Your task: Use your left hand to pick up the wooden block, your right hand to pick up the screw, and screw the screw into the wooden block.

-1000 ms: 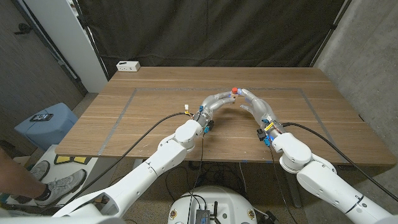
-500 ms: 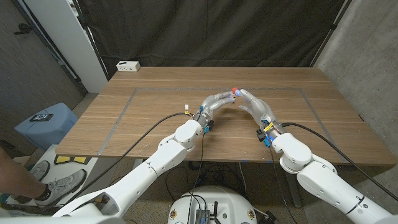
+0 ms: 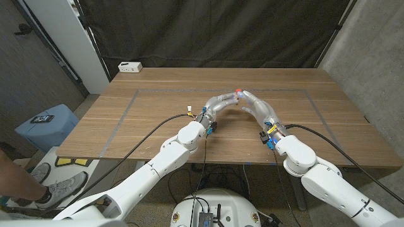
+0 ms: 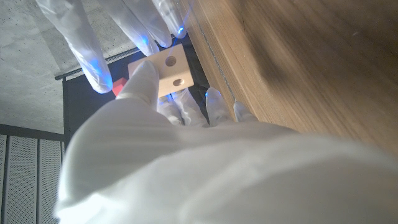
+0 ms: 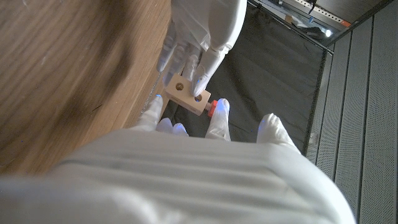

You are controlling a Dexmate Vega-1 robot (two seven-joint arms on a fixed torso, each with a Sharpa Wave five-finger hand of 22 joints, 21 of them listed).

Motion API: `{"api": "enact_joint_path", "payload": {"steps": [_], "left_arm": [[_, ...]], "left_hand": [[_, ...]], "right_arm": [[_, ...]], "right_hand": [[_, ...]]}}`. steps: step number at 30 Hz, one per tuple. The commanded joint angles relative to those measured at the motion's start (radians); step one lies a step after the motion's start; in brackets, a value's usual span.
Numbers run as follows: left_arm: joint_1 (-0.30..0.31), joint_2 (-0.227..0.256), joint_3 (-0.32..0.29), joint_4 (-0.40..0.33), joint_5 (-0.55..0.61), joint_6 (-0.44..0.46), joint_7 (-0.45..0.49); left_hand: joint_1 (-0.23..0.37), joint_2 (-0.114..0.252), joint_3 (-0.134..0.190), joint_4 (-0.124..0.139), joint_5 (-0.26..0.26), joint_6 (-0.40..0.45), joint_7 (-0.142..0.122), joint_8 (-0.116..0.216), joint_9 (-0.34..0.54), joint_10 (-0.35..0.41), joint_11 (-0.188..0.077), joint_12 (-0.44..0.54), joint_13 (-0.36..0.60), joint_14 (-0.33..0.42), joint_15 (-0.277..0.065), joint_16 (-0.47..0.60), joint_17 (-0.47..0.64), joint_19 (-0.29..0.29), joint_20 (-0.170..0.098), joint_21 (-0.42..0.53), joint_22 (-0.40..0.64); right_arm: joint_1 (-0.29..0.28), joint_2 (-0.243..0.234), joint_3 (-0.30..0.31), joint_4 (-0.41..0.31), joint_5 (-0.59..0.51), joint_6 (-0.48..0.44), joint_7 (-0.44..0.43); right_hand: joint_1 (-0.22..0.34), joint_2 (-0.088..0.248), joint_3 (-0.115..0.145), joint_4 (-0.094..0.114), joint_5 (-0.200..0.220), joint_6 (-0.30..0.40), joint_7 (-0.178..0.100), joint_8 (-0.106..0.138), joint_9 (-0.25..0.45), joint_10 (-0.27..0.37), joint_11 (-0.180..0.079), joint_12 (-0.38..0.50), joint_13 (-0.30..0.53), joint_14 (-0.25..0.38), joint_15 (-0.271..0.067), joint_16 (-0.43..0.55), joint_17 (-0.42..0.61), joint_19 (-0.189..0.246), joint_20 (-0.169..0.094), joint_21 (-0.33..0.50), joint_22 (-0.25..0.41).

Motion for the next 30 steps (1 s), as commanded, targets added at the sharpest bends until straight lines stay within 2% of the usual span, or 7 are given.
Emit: {"api": "enact_joint_path", "payload": {"steps": [1, 30], "left_arm": [[0.004, 0.001, -0.001, -0.001, 0.001, -0.004, 0.001], [0.002, 0.003, 0.0, -0.007, 0.003, -0.002, -0.002]], "left_hand": [[-0.001, 0.011, 0.001, 0.006, 0.004, 0.017, 0.011, 0.005, 0.002, 0.009, 0.003, 0.004, 0.003, 0.009, -0.062, 0.005, 0.001, 0.009, 0.001, 0.004, 0.004], [-0.001, 0.01, 0.001, 0.005, 0.004, 0.014, 0.009, 0.004, 0.002, 0.007, 0.002, 0.004, 0.003, 0.008, -0.062, 0.005, 0.001, 0.009, 0.001, 0.004, 0.004]], "right_arm": [[-0.009, 0.003, 0.011, -0.004, -0.005, 0.007, -0.015], [0.007, 0.01, 0.033, 0.029, 0.012, 0.014, -0.004]], "right_hand": [[0.001, 0.007, 0.004, 0.0, -0.002, 0.005, -0.001, 0.005, 0.0, 0.007, 0.001, 0.008, 0.003, 0.0, -0.004, 0.001, 0.005, 0.008, 0.003, 0.001, 0.002], [0.001, 0.005, 0.004, -0.001, -0.002, -0.015, -0.009, -0.01, 0.0, 0.01, 0.0, 0.008, 0.004, -0.002, -0.004, 0.001, 0.005, 0.008, 0.004, 0.0, 0.002]]}}
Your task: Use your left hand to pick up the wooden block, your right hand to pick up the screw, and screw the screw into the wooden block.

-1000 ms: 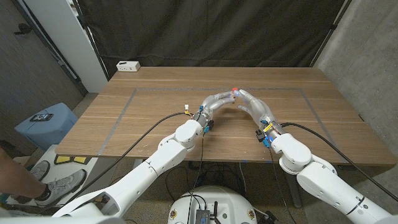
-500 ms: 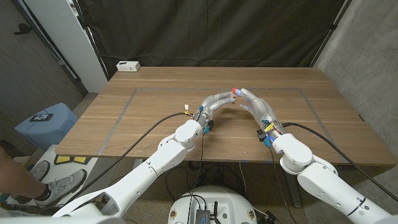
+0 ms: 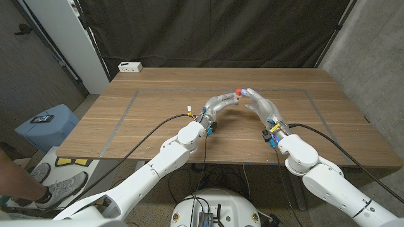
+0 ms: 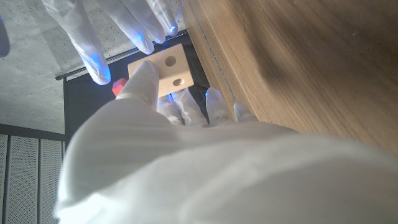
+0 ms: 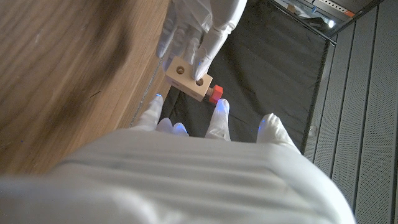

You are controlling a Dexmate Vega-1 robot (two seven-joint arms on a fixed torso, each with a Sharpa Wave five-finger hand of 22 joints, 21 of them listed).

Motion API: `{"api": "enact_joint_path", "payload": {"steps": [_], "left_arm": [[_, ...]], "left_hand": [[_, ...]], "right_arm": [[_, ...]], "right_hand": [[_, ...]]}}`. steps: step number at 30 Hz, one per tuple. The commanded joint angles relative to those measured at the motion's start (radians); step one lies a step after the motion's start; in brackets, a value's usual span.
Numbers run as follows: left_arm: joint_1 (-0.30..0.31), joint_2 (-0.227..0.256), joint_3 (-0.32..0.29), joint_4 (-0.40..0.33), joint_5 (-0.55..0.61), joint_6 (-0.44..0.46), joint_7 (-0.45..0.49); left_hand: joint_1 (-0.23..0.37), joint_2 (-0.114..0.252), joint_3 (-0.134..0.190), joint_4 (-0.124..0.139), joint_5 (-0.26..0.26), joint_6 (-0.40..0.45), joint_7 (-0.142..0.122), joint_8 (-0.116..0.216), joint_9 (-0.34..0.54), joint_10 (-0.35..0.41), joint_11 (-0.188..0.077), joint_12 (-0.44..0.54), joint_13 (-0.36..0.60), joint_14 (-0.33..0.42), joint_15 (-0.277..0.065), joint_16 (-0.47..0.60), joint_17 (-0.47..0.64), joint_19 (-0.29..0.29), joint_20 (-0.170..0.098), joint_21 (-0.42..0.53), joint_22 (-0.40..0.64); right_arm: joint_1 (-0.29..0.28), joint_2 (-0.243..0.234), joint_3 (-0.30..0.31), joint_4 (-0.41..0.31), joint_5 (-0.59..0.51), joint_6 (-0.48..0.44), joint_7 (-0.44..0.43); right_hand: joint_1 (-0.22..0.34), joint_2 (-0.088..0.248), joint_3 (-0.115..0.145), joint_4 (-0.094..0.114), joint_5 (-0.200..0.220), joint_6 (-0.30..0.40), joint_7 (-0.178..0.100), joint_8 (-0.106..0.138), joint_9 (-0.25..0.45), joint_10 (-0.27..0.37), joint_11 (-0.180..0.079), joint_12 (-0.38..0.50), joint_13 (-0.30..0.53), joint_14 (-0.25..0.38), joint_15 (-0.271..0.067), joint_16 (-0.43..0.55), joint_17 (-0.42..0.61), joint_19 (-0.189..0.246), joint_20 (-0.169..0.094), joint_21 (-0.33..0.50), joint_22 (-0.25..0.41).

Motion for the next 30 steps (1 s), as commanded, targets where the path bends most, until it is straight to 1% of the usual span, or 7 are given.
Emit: {"api": "enact_joint_path", "payload": {"steps": [1, 7, 11, 30], "left_arm": [[-0.001, 0.001, 0.0, -0.004, 0.0, 0.003, -0.002], [0.0, 0.002, 0.0, -0.006, 0.001, 0.004, -0.001], [0.002, 0.003, 0.0, -0.008, 0.001, 0.003, 0.0], [0.011, 0.01, -0.001, -0.019, 0.0, -0.002, -0.003]], "left_hand": [[0.001, 0.009, 0.002, 0.006, 0.008, 0.016, 0.007, 0.004, 0.002, 0.007, 0.001, 0.006, 0.001, 0.008, -0.062, 0.005, 0.001, 0.009, 0.001, 0.004, 0.004], [0.001, 0.009, 0.002, 0.006, 0.008, 0.017, 0.007, 0.005, 0.002, 0.008, 0.0, 0.006, 0.001, 0.008, -0.061, 0.005, 0.001, 0.008, 0.002, 0.004, 0.004], [0.001, 0.009, 0.001, 0.007, 0.008, 0.016, 0.012, 0.005, 0.002, 0.008, 0.001, 0.006, 0.001, 0.008, -0.061, 0.005, 0.002, 0.008, 0.002, 0.004, 0.004], [0.001, 0.009, 0.001, 0.007, 0.008, 0.018, 0.007, 0.005, 0.002, 0.008, 0.002, 0.006, 0.001, 0.007, -0.061, 0.005, 0.002, 0.008, 0.002, 0.004, 0.004]], "right_arm": [[0.012, 0.0, 0.006, 0.017, 0.009, 0.001, 0.011], [0.018, -0.005, 0.009, 0.022, 0.018, -0.003, 0.021], [0.022, -0.009, 0.011, 0.024, 0.027, -0.008, 0.029], [0.046, -0.018, -0.001, 0.041, 0.042, -0.019, 0.056]], "right_hand": [[0.0, 0.005, 0.004, -0.001, -0.002, -0.008, 0.001, -0.003, 0.0, 0.0, 0.003, 0.008, 0.004, -0.002, -0.004, 0.001, 0.005, 0.004, 0.0, -0.001, 0.002], [0.0, 0.004, 0.004, -0.001, -0.002, -0.019, -0.002, -0.008, 0.0, -0.006, 0.002, 0.005, 0.004, -0.006, -0.002, -0.001, 0.005, 0.002, 0.001, -0.001, 0.002], [-0.001, 0.003, 0.003, -0.001, -0.003, -0.029, -0.002, -0.011, 0.0, -0.012, -0.001, 0.003, 0.004, -0.01, -0.002, -0.002, 0.005, 0.0, 0.001, -0.002, 0.002], [-0.006, -0.003, -0.001, 0.0, -0.004, -0.072, -0.018, -0.021, 0.0, -0.031, -0.005, -0.001, 0.004, -0.025, 0.001, -0.005, 0.006, -0.014, 0.003, -0.006, 0.003]]}}
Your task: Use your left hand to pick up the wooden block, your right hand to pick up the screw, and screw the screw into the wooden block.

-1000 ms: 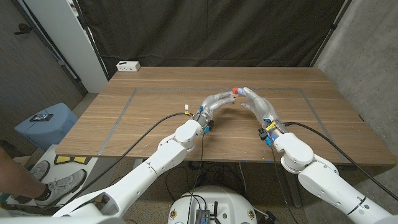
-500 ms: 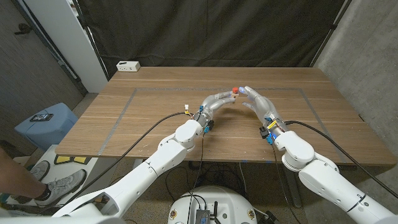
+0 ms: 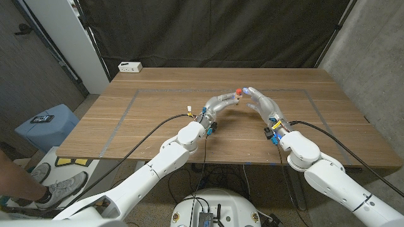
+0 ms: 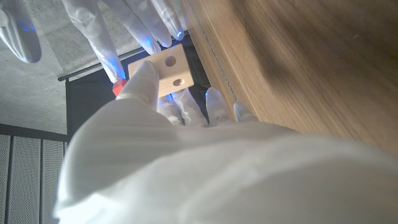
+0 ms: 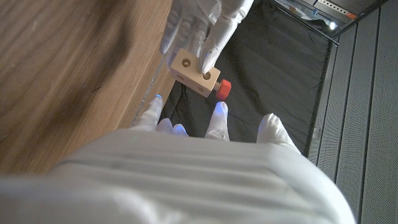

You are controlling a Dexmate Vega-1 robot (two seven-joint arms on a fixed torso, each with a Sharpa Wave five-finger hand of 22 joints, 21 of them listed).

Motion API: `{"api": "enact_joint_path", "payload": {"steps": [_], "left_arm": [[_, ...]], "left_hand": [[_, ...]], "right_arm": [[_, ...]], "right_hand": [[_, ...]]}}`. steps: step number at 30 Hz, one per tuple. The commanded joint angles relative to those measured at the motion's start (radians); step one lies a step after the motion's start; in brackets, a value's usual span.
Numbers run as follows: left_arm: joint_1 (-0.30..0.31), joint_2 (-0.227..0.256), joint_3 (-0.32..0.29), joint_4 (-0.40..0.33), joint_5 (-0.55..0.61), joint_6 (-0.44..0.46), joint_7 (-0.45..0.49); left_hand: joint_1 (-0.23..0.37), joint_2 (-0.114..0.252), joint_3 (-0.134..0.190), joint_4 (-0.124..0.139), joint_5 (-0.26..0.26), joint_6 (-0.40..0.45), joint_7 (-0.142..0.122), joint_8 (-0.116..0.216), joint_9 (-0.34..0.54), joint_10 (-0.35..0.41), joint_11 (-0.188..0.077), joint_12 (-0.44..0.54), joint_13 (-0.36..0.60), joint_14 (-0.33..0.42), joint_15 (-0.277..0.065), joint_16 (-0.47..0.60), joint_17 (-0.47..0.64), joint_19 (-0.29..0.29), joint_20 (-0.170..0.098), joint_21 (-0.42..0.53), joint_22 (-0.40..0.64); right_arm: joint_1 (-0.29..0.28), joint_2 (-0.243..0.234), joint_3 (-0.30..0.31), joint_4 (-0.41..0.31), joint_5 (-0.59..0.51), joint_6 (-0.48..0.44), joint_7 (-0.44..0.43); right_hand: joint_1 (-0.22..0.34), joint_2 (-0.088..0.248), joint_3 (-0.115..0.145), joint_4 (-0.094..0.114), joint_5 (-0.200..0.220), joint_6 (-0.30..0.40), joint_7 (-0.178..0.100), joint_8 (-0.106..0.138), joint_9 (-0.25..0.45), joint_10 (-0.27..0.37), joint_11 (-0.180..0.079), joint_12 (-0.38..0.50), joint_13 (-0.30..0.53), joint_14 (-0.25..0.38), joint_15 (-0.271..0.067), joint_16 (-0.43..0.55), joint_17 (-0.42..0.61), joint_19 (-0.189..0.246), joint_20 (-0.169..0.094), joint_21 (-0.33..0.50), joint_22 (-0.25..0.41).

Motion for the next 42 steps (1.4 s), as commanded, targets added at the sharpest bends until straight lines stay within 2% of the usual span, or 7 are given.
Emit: {"api": "enact_joint_path", "payload": {"steps": [1, 26, 42], "left_arm": [[0.005, 0.004, -0.001, -0.005, -0.002, -0.003, -0.003], [0.002, 0.005, 0.0, -0.005, -0.001, 0.006, -0.004], [-0.004, 0.001, 0.001, 0.006, -0.013, 0.023, -0.007]], "left_hand": [[0.004, 0.006, 0.0, 0.005, 0.006, 0.018, 0.007, 0.005, 0.002, 0.01, -0.001, 0.005, 0.001, 0.008, -0.061, 0.005, 0.002, 0.009, 0.002, 0.004, 0.004], [0.004, 0.006, -0.001, 0.005, 0.006, 0.017, 0.008, 0.005, 0.002, 0.01, 0.0, 0.005, 0.002, 0.008, -0.06, 0.006, 0.002, 0.009, 0.001, 0.004, 0.004], [0.004, 0.005, -0.002, 0.005, 0.006, 0.017, 0.009, 0.005, 0.002, 0.011, 0.002, 0.006, 0.002, 0.007, -0.061, 0.005, 0.002, 0.009, 0.001, 0.004, 0.004]], "right_arm": [[0.015, -0.006, -0.009, 0.01, 0.013, -0.012, 0.017], [0.037, -0.011, -0.025, 0.027, 0.014, -0.004, 0.038], [0.022, -0.021, -0.018, 0.009, 0.006, -0.003, 0.026]], "right_hand": [[-0.007, -0.004, -0.001, 0.0, -0.004, -0.01, -0.002, -0.002, 0.0, -0.012, -0.003, -0.001, 0.004, -0.026, 0.001, 0.0, 0.006, -0.011, 0.006, -0.001, 0.003], [-0.014, -0.006, -0.004, 0.002, -0.006, -0.025, -0.009, 0.003, -0.001, -0.017, -0.008, 0.001, 0.004, -0.031, -0.002, 0.003, 0.007, -0.022, 0.005, -0.001, 0.003], [-0.015, -0.004, -0.004, 0.003, -0.006, -0.018, -0.006, 0.009, -0.001, -0.015, -0.01, 0.003, 0.004, -0.031, -0.003, 0.004, 0.007, -0.024, 0.005, 0.0, 0.003]]}}
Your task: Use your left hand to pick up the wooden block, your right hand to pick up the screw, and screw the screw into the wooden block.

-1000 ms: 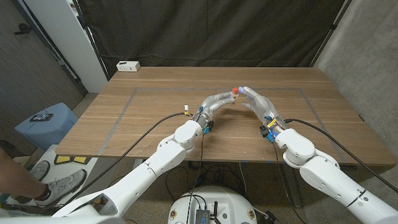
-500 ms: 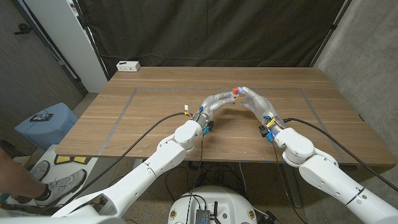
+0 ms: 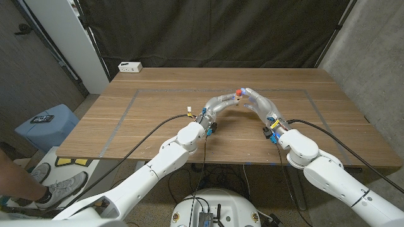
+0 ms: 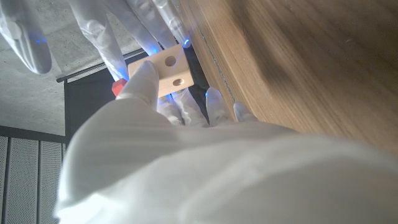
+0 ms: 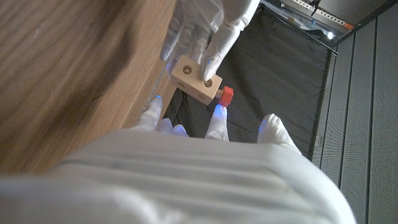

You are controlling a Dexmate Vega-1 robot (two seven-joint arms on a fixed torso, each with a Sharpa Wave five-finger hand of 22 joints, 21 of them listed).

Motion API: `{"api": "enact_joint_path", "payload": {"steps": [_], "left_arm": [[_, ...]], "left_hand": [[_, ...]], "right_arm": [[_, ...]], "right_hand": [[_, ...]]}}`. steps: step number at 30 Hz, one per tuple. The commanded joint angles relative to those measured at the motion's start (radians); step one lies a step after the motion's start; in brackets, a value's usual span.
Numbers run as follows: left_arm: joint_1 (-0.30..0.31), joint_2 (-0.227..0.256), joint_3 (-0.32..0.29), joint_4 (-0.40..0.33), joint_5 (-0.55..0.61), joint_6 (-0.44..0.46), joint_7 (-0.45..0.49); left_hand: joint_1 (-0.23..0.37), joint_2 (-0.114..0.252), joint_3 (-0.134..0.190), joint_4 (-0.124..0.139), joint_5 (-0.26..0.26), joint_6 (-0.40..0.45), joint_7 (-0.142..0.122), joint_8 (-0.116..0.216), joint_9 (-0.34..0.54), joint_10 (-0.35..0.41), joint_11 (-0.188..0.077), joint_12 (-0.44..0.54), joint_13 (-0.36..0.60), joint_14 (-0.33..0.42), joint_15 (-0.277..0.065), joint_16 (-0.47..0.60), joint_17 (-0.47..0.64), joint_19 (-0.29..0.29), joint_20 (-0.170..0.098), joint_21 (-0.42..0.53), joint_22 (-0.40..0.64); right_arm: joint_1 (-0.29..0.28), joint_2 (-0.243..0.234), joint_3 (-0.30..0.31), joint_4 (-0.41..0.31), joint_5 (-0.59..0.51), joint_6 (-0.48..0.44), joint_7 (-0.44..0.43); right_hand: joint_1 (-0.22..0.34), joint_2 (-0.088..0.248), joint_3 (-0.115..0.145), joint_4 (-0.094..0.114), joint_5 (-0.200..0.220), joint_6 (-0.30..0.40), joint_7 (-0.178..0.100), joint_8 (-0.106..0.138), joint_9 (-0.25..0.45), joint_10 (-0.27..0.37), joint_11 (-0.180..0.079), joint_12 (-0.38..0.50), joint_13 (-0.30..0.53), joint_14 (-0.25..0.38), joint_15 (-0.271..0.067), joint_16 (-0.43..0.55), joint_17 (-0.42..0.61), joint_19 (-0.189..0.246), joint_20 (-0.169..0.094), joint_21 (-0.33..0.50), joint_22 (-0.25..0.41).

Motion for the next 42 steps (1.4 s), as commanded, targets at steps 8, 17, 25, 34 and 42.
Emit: {"api": "enact_joint_path", "payload": {"steps": [8, 17, 25, 34, 42], "left_arm": [[-0.007, -0.004, 0.001, 0.011, -0.008, 0.008, -0.001], [-0.008, -0.004, 0.0, 0.013, -0.011, 0.008, -0.002], [-0.012, -0.006, 0.001, 0.018, -0.01, 0.007, -0.002], [-0.017, -0.008, 0.002, 0.023, -0.012, 0.008, -0.006], [-0.022, -0.011, 0.004, 0.029, -0.01, 0.01, -0.005]], "left_hand": [[0.004, 0.006, 0.001, 0.008, 0.008, 0.015, 0.014, 0.005, 0.003, 0.008, 0.004, 0.009, 0.001, 0.007, -0.061, 0.006, 0.002, 0.01, 0.001, 0.004, 0.004], [0.002, 0.007, 0.0, 0.01, 0.008, 0.014, 0.011, 0.004, 0.003, 0.008, 0.003, 0.008, 0.001, 0.007, -0.06, 0.006, 0.003, 0.01, 0.002, 0.004, 0.004], [0.003, 0.006, 0.0, 0.009, 0.008, 0.014, 0.012, 0.004, 0.003, 0.008, 0.004, 0.009, 0.001, 0.007, -0.06, 0.006, 0.002, 0.01, 0.001, 0.004, 0.004], [0.003, 0.006, 0.0, 0.009, 0.008, 0.014, 0.011, 0.004, 0.003, 0.008, 0.004, 0.009, 0.001, 0.007, -0.06, 0.006, 0.002, 0.01, 0.002, 0.004, 0.004], [0.003, 0.005, 0.0, 0.008, 0.008, 0.014, 0.012, 0.004, 0.003, 0.008, 0.003, 0.009, 0.001, 0.008, -0.059, 0.006, 0.002, 0.01, 0.001, 0.004, 0.004]], "right_arm": [[-0.012, -0.011, 0.003, -0.014, -0.008, 0.001, -0.002], [-0.014, -0.01, -0.002, -0.016, -0.009, -0.006, -0.004], [-0.018, -0.008, -0.004, -0.019, -0.01, -0.005, -0.009], [-0.022, -0.006, -0.008, -0.023, -0.015, -0.002, -0.012], [-0.029, -0.004, -0.01, -0.03, -0.017, 0.004, -0.014]], "right_hand": [[-0.007, 0.0, 0.0, 0.0, 0.0, 0.012, 0.005, 0.008, 0.004, -0.004, 0.002, 0.004, 0.004, -0.031, -0.004, 0.004, 0.002, -0.004, 0.003, 0.001, 0.003], [-0.006, 0.001, 0.0, 0.0, 0.0, 0.015, 0.006, 0.009, 0.004, -0.004, 0.002, 0.004, 0.004, -0.03, -0.004, 0.005, 0.002, -0.004, 0.003, 0.002, 0.003], [-0.006, 0.002, 0.001, 0.0, -0.001, 0.02, 0.005, 0.011, 0.004, -0.002, 0.0, 0.005, 0.003, -0.029, -0.006, 0.006, 0.001, -0.005, 0.003, 0.002, 0.003], [-0.006, 0.003, 0.001, -0.001, -0.001, 0.03, 0.01, 0.014, 0.004, 0.003, 0.003, 0.007, 0.003, -0.025, -0.007, 0.008, 0.001, -0.004, 0.002, 0.003, 0.003], [-0.006, 0.004, 0.002, -0.001, -0.001, 0.036, 0.013, 0.016, 0.004, 0.004, 0.002, 0.007, 0.003, -0.024, -0.006, 0.008, 0.001, -0.002, 0.002, 0.004, 0.003]]}}
